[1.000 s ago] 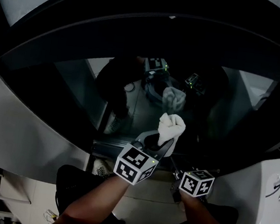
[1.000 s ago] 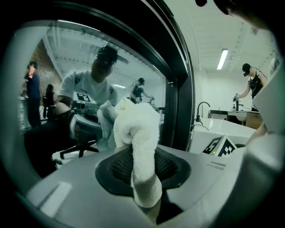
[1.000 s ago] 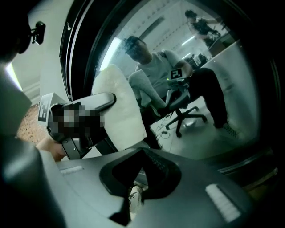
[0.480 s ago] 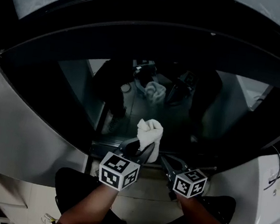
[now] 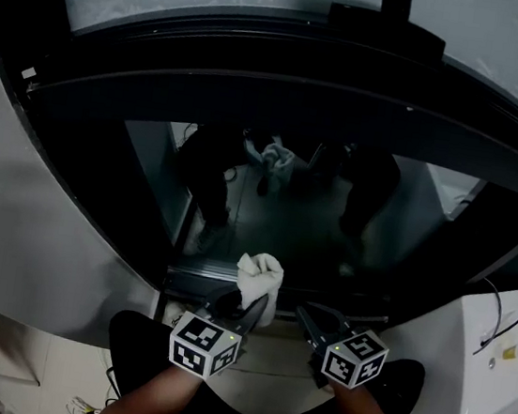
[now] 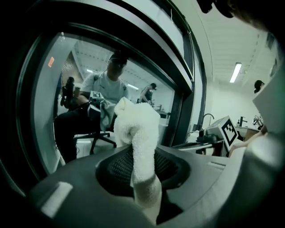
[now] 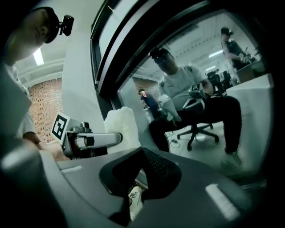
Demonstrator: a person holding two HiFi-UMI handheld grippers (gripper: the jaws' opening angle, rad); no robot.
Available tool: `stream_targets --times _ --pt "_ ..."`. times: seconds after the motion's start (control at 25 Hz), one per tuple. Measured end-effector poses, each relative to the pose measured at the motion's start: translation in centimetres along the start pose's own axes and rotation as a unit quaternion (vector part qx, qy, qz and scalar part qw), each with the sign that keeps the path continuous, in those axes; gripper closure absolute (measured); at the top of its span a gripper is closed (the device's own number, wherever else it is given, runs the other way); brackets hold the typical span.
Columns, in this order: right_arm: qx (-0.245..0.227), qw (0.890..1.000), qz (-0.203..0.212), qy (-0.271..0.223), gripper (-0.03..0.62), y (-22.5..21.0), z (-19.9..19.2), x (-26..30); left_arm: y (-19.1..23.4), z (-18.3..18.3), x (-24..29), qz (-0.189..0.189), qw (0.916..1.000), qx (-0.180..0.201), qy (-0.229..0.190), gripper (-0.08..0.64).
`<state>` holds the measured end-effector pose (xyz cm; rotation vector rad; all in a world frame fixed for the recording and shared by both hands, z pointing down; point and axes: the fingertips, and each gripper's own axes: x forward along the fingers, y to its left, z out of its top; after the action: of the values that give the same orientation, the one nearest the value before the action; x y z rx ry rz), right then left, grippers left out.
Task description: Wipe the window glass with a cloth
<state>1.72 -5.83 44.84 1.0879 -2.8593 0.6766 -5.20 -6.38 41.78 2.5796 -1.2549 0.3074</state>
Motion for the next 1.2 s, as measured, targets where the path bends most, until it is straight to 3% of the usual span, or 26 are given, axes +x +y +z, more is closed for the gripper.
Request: stream_targets --times 0.32,0.44,0.6,1.2 --pt "-0.052 0.998 0.021 -0.029 0.592 6.4 6.4 -4.4 -2.8 3.6 -6.3 -0.009 0.9992 0.017 -0.036 0.439" --pt "-0.066 0.997 0.028 -0.032 0.592 7.6 7.0 -6.1 -3.4 4.9 -7.8 0.005 0.9982 0.018 -0.057 0.439" --pt "-0.064 0.996 0.027 -0.048 0.592 8.5 7.4 -7.8 -5.1 6.1 -9.1 -0.005 0.9970 0.024 -0.073 0.439" --pt "-0.074 0.996 0.008 -0.057 0.592 8.7 7.9 -8.9 -7.3 5.9 -9.4 -0.027 0.9960 0.040 -0.075 0.439"
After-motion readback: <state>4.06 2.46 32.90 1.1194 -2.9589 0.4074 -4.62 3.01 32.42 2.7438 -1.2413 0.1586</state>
